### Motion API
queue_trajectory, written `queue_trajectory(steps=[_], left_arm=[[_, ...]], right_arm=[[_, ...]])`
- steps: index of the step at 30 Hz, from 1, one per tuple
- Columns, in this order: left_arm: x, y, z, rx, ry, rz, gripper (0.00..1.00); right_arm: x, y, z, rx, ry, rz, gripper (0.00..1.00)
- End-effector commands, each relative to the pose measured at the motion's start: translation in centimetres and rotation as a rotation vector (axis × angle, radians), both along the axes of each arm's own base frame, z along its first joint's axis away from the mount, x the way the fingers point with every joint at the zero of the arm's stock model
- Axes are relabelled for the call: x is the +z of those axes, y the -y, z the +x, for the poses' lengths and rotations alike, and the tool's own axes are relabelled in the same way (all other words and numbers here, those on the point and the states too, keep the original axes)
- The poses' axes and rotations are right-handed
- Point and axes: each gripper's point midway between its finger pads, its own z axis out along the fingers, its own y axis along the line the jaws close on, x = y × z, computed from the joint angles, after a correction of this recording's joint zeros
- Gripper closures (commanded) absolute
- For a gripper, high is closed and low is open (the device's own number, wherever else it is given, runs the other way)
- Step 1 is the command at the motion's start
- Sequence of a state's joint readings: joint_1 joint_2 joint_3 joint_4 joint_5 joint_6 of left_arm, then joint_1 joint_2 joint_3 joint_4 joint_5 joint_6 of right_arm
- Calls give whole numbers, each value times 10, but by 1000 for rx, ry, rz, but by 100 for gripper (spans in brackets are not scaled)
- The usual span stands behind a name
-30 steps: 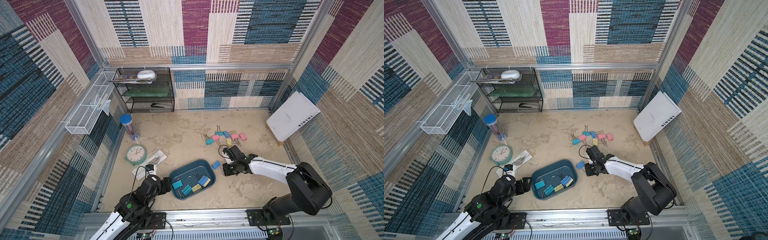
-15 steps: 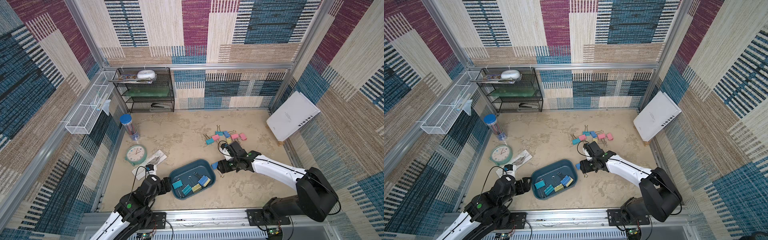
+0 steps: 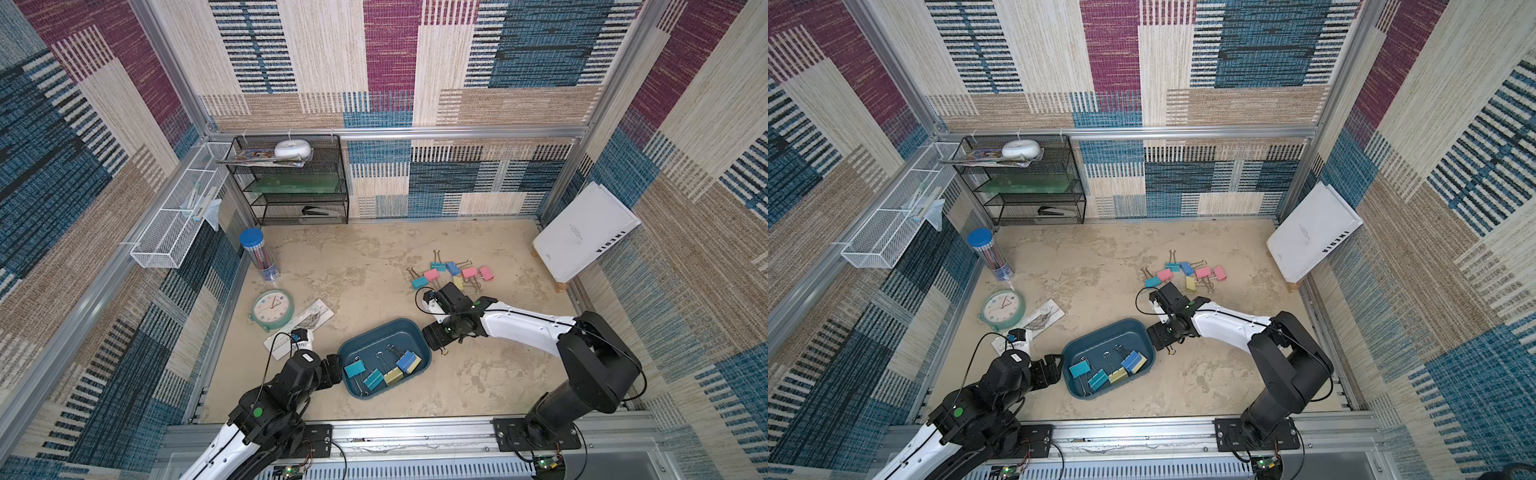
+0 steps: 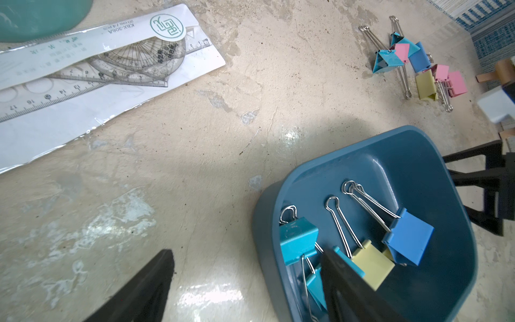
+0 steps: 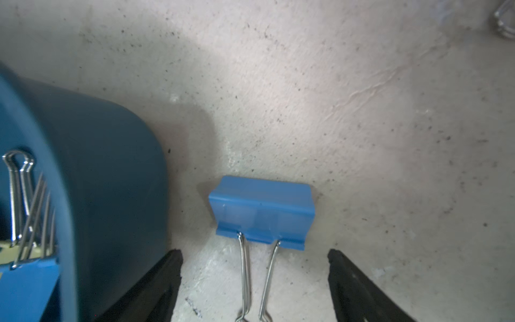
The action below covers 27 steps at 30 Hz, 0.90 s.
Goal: Put the binder clips in the storage box
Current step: Pick up the binder clip at the center of the board.
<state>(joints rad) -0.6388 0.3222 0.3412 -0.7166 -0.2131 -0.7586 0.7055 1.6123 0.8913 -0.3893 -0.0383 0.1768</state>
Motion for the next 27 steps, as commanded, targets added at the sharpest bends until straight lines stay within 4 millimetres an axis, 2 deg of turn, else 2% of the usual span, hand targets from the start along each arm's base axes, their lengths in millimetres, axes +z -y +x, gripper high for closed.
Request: queue_trajectory(steps=[1,8,12,15,18,21,24,27], left_arm=[[2,-1,2,4,11,2,14],[2,-1,2,7,11,2,14],[2,-1,2,7,11,1,14],[1,-1,2,8,10,4,14],[2,-1,2,7,12,4,14],[1,-1,2,4,9,5,14],[2,0,2,4,11,2,14],[2,0,2,3,11,2,14]], right_arm=[[-6,5,8,17,32,-57,14],[-19,2,15,40,31,-92,17],[-21,2,15,25,17,-95,34],[-14,9,17,-9,34,-115,46],[8,13,25,-42,91,-121,46],[45,10,38,-60,154,-106,47],[85,-6,44,-49,193,-48,47],[107,-36,34,-12,186,19,48]])
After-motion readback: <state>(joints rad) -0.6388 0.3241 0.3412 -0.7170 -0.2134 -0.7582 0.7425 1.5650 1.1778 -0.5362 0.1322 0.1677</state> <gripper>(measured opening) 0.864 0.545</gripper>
